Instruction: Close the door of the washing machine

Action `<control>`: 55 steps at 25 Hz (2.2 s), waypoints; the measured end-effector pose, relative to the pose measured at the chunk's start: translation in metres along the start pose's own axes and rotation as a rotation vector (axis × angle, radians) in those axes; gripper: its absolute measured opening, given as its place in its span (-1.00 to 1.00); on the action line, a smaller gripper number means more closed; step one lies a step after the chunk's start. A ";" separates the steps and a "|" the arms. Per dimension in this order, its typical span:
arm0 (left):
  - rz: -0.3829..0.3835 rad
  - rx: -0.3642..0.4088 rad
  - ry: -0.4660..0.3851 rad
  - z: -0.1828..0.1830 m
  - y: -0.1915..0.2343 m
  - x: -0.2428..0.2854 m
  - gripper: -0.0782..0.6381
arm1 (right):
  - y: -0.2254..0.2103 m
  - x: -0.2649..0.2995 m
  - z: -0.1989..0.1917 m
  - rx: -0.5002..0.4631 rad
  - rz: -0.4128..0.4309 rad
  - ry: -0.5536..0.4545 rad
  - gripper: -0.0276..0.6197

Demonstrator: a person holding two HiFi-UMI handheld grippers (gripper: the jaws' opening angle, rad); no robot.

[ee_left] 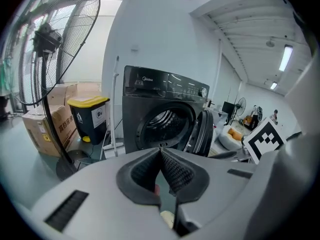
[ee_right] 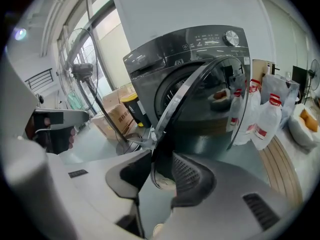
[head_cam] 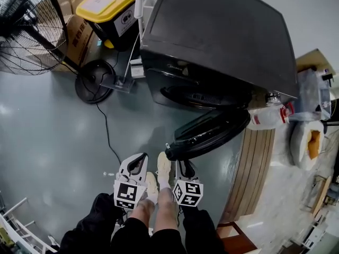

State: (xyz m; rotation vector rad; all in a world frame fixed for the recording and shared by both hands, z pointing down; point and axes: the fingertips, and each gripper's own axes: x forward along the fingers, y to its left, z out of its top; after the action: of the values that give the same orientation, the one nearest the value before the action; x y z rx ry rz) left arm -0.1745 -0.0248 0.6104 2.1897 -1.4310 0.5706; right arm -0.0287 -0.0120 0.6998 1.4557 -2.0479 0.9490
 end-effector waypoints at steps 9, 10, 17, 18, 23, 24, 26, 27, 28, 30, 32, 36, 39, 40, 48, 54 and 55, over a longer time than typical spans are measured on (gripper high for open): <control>0.045 -0.008 0.004 0.015 0.028 0.009 -0.72 | 0.020 0.029 0.032 -0.119 0.033 -0.013 -0.48; 0.052 -0.010 0.005 0.015 0.032 0.011 -0.72 | 0.024 0.035 0.036 -0.143 0.038 -0.012 -0.49; 0.084 -0.047 -0.001 0.023 0.052 0.015 -0.72 | 0.036 0.065 0.060 -0.197 0.055 -0.004 -0.54; 0.087 -0.054 -0.006 0.026 0.054 0.015 -0.72 | 0.036 0.067 0.063 -0.201 0.053 -0.005 -0.54; 0.106 -0.069 -0.030 0.040 0.065 0.020 -0.72 | 0.038 0.082 0.079 -0.236 0.049 -0.010 -0.64; 0.111 -0.071 -0.032 0.041 0.068 0.020 -0.72 | 0.039 0.084 0.081 -0.241 0.049 -0.009 -0.66; 0.118 -0.074 -0.034 0.044 0.074 0.022 -0.72 | 0.039 0.090 0.087 -0.248 0.047 -0.010 -0.69; 0.122 -0.077 -0.035 0.045 0.078 0.024 -0.72 | 0.040 0.092 0.090 -0.251 0.046 -0.011 -0.71; 0.125 -0.081 -0.037 0.046 0.081 0.025 -0.72 | 0.040 0.095 0.093 -0.256 0.045 -0.012 -0.73; 0.133 -0.087 -0.036 0.048 0.086 0.028 -0.72 | 0.040 0.101 0.099 -0.264 0.043 -0.017 -0.75; 0.137 -0.088 -0.033 0.048 0.089 0.032 -0.72 | 0.040 0.106 0.104 -0.267 0.040 -0.021 -0.79; 0.138 -0.088 -0.033 0.053 0.099 0.040 -0.72 | 0.041 0.119 0.117 -0.265 0.038 -0.029 -0.84; 0.139 -0.084 -0.036 0.057 0.105 0.048 -0.72 | 0.042 0.129 0.126 -0.268 0.039 -0.037 -0.86; 0.139 -0.082 -0.037 0.059 0.106 0.052 -0.72 | 0.041 0.132 0.129 -0.270 0.040 -0.040 -0.86; 0.141 -0.075 -0.037 0.072 0.115 0.073 -0.72 | 0.038 0.152 0.153 -0.257 0.048 -0.064 -0.86; 0.158 -0.070 -0.038 0.081 0.127 0.088 -0.72 | 0.032 0.171 0.174 -0.236 0.047 -0.084 -0.86; 0.160 -0.071 -0.039 0.082 0.128 0.090 -0.72 | 0.030 0.175 0.179 -0.232 0.045 -0.090 -0.86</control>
State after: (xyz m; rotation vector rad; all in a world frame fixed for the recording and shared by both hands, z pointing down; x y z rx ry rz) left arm -0.2522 -0.1839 0.6145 2.0544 -1.6322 0.5256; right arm -0.1116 -0.2497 0.6954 1.3556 -2.1806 0.6464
